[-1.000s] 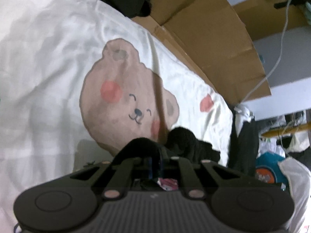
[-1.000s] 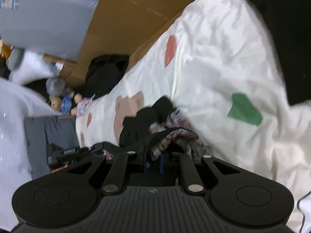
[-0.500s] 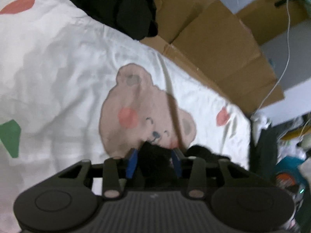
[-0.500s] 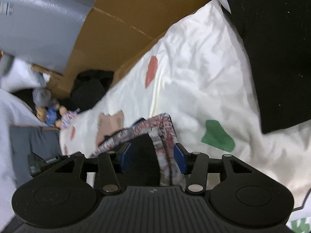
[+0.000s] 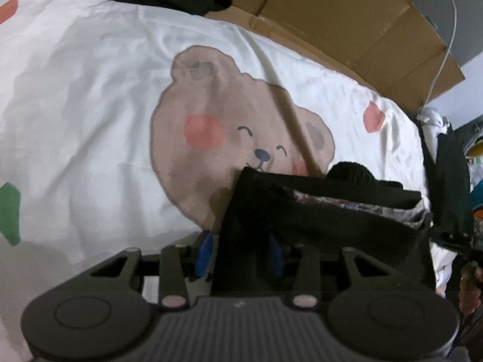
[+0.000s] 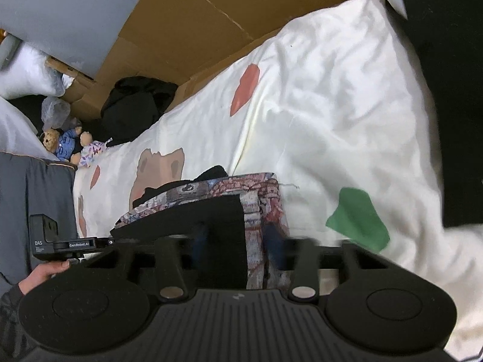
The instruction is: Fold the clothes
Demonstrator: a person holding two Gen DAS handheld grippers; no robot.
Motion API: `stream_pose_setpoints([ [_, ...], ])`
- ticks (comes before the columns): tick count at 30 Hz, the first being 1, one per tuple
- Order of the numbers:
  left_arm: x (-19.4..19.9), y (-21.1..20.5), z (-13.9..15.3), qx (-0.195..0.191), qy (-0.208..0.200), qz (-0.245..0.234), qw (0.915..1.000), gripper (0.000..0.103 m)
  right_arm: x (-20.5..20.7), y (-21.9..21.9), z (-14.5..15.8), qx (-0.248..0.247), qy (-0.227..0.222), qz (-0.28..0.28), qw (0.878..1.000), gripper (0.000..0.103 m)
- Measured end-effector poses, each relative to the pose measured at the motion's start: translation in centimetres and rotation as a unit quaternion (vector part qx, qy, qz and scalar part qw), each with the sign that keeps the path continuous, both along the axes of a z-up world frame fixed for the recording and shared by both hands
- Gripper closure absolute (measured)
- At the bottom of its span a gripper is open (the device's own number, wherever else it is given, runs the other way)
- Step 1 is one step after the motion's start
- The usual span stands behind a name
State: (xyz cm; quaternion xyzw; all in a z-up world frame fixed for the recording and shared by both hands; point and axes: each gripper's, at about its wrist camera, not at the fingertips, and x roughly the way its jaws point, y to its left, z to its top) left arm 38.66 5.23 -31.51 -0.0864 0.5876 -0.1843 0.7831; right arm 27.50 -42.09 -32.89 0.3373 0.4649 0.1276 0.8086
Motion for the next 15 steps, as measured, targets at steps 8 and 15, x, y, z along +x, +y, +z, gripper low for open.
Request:
stream_pose_setpoints([
  [8, 0.5, -0.8, -0.3, 0.013, -0.018, 0.005, 0.9997, 0.057, 0.2, -1.4, 2.9, -0.031, -0.045, -0.013, 0.998, 0.099],
  [15, 0.4, -1.3, -0.3, 0.024, -0.031, 0.005, 0.9992, 0.055, 2.1, -1.3, 2.4, -0.046, -0.045, -0.014, 0.998, 0.099],
])
